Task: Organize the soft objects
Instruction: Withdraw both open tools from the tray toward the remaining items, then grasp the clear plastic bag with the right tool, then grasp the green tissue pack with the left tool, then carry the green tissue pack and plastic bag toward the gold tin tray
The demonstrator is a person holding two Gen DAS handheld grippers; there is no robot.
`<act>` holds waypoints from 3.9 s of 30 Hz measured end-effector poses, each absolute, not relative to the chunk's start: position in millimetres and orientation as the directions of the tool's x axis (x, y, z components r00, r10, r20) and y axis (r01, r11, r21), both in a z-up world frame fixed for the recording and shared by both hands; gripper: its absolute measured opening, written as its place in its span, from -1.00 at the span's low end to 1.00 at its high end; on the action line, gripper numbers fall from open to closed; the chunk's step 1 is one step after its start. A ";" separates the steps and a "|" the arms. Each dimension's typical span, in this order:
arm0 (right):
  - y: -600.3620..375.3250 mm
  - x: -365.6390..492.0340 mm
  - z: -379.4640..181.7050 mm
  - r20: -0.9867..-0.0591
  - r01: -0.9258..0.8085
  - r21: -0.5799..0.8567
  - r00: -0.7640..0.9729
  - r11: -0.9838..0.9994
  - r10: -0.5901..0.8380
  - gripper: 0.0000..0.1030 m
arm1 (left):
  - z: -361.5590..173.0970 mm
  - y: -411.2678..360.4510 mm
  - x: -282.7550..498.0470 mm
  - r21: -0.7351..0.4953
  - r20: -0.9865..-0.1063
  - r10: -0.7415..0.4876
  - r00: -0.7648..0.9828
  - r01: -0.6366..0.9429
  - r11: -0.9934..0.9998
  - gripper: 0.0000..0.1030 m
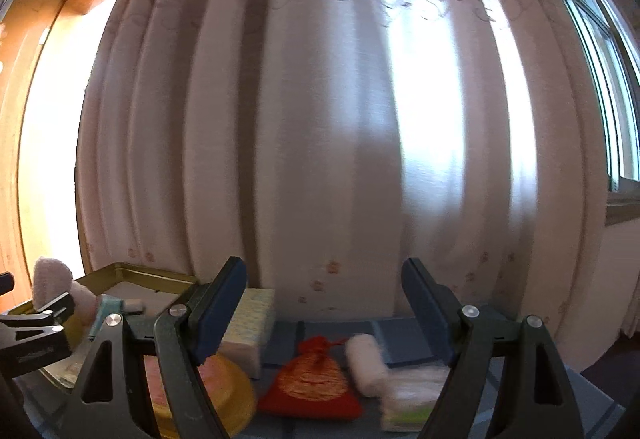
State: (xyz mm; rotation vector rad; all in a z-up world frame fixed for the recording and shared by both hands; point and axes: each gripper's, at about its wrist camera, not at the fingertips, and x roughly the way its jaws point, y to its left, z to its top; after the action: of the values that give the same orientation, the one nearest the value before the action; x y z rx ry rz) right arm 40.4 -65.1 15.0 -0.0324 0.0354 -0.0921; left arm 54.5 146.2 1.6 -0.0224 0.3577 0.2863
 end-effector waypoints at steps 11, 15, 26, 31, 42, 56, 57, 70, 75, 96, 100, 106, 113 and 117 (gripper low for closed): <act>-148.3 42.4 13.9 -0.116 0.218 0.078 0.971 0.973 -0.208 0.58 | 2.3 96.6 47.0 0.041 -0.352 0.161 0.922 -0.157 0.987 0.99; -177.3 44.1 12.5 -0.166 0.248 0.110 0.959 0.963 -0.228 0.58 | 2.5 76.4 45.6 0.050 -0.355 0.116 0.928 -0.105 0.993 0.99; -205.4 59.4 -3.3 -0.404 0.054 0.117 0.915 0.992 -0.002 0.58 | 0.6 19.2 45.1 0.100 -0.381 -0.001 0.925 0.042 0.994 0.99; -186.8 87.0 -18.9 -0.565 -0.045 0.057 0.822 0.997 0.069 0.58 | -0.2 13.2 44.7 0.102 -0.390 -0.001 0.921 0.044 0.994 0.99; -193.7 99.1 -35.4 -0.626 -0.083 0.185 0.758 0.979 0.182 0.58 | -2.2 12.4 43.3 0.113 -0.397 0.012 0.918 0.036 0.993 0.99; -195.3 106.7 -31.0 -0.567 -0.160 0.262 0.773 0.952 0.286 -0.42 | -4.8 4.2 44.1 0.157 -0.398 0.031 0.917 0.035 0.987 0.99; -199.7 101.0 -27.4 -0.527 -0.168 0.283 0.795 0.944 0.299 -0.42 | -5.1 1.7 43.5 0.165 -0.394 0.030 0.918 0.039 0.986 0.99; -233.8 49.5 4.9 -0.242 0.235 0.068 0.947 0.969 -0.213 -0.42 | -12.3 -75.3 50.4 0.092 -0.463 -0.243 0.852 0.319 0.943 0.99; -238.9 46.4 7.3 -0.217 0.274 0.072 0.943 0.959 -0.254 -0.42 | -27.7 -117.7 76.5 0.087 -0.562 -0.254 0.787 0.362 0.928 0.86; -243.4 46.3 5.9 -0.248 0.269 0.115 0.940 0.956 -0.234 -0.41 | -53.4 -148.1 131.9 -0.036 -0.776 -0.231 0.587 0.324 0.945 0.32; -244.2 46.8 5.3 -0.250 0.275 0.114 0.938 0.955 -0.240 -0.41 | -36.0 -131.9 117.5 -0.065 -0.711 -0.251 0.657 0.295 0.953 0.32; -240.2 47.0 6.0 -0.244 0.280 0.088 0.936 0.956 -0.252 -0.41 | -14.4 -118.7 89.7 -0.048 -0.610 -0.256 0.750 0.288 0.957 0.32; -234.7 47.2 5.9 -0.236 0.284 0.047 0.935 0.958 -0.265 -0.42 | -5.4 -98.9 86.8 0.002 -0.546 -0.203 0.813 0.243 0.970 0.32; -232.5 46.2 6.1 -0.231 0.283 0.038 0.936 0.958 -0.267 -0.42 | -5.0 -76.7 85.8 0.027 -0.519 -0.149 0.842 0.191 0.981 0.32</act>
State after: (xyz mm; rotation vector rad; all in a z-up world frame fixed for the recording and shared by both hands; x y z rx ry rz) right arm 46.2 -232.5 6.1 0.0707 0.2264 -0.2814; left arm 85.8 -76.7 -5.0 0.0783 0.5417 -0.1797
